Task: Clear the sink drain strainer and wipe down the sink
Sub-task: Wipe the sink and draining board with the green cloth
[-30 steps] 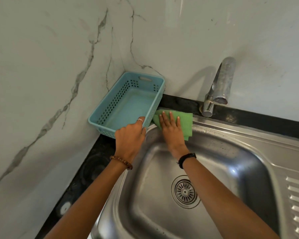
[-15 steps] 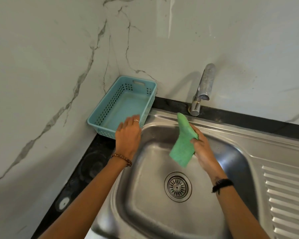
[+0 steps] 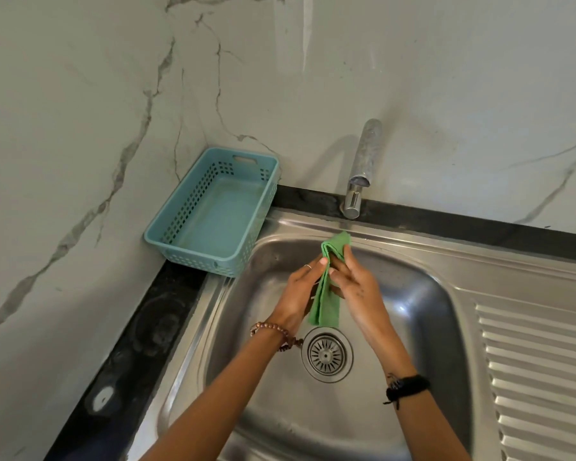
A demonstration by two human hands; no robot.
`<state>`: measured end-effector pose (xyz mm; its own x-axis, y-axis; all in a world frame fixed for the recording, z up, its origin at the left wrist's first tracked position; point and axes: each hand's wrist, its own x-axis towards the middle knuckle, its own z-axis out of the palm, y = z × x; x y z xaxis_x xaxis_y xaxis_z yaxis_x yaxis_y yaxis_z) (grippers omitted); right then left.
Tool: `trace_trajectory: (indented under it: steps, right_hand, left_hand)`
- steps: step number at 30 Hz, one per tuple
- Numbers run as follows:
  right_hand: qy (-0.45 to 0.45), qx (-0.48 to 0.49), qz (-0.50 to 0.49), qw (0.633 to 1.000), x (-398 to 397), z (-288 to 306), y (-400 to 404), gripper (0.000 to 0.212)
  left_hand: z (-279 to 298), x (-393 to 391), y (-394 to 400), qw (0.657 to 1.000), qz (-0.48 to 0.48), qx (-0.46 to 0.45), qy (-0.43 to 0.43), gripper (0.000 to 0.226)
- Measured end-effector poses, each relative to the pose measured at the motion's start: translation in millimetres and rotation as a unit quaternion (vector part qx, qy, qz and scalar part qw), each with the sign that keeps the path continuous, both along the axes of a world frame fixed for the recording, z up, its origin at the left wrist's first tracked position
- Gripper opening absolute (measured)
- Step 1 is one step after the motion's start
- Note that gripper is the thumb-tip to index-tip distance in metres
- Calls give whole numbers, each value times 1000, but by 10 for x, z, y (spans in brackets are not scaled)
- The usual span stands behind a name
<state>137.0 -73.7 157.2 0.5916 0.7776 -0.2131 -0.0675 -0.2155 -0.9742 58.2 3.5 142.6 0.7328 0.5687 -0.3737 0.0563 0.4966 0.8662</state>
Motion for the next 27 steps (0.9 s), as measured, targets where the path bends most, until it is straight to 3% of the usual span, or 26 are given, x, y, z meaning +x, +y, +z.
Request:
trace_trajectory:
  steps: [6,10,13,19,21,27]
  right_hand:
    - [-23,-17,11,1000,-19,-75,7,57]
    - [-102,-61,24,993,-45,-155,-2,64]
    - [-140,-79,-29,987,-47,-196,-19,62]
    - [51,5,-112,992,-84,-288,-114,54]
    - [74,11,-126,989,-122,-334,-144,47]
    - [153,2,-118,981,-15,-304,-187,38]
  left_hand:
    - [-16,-17,4,1000,-6,-16,24,38]
    - [-30,-11,-49,994,21,76,75,28]
    - [-57,-2,-103,985,22,132,107,28]
    - [-122,8,-179,965,30,188,178,30]
    - [-129,-1,-180,963,30,192,187,31]
    - [-119,-67,-172,977,11,105,186,31]
